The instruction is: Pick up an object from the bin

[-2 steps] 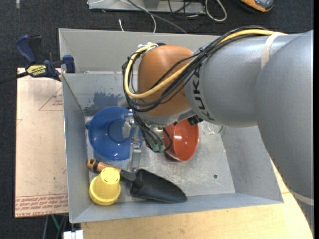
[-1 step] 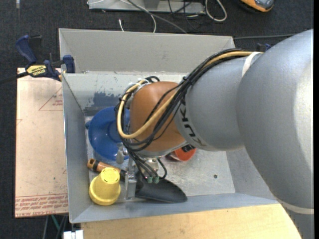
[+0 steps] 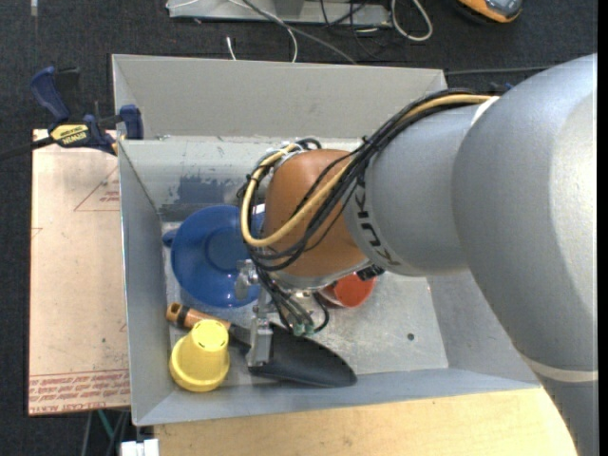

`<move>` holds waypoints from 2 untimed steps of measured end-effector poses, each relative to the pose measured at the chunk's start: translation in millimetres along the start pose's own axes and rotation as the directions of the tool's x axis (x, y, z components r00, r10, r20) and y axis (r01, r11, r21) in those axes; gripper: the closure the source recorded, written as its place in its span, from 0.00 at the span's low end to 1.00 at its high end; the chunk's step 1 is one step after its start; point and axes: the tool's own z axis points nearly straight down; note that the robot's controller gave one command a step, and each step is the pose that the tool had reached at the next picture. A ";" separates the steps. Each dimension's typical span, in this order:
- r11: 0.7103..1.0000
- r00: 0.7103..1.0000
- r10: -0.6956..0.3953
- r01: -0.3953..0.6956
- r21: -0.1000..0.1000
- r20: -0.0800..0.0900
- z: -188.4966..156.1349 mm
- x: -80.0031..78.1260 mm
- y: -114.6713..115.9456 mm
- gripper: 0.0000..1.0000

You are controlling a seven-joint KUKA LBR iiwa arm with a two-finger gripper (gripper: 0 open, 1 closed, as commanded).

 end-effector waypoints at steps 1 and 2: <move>1.000 1.000 0.018 -0.018 -0.006 -0.003 -44.6 14.7 18.8 0.00; 0.991 0.991 0.137 -0.137 -0.001 -0.004 -34.2 -51.8 -23.0 1.00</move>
Offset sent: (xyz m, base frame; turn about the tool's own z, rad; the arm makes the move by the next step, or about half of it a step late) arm 0.0516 -0.0216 0.0349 0.1384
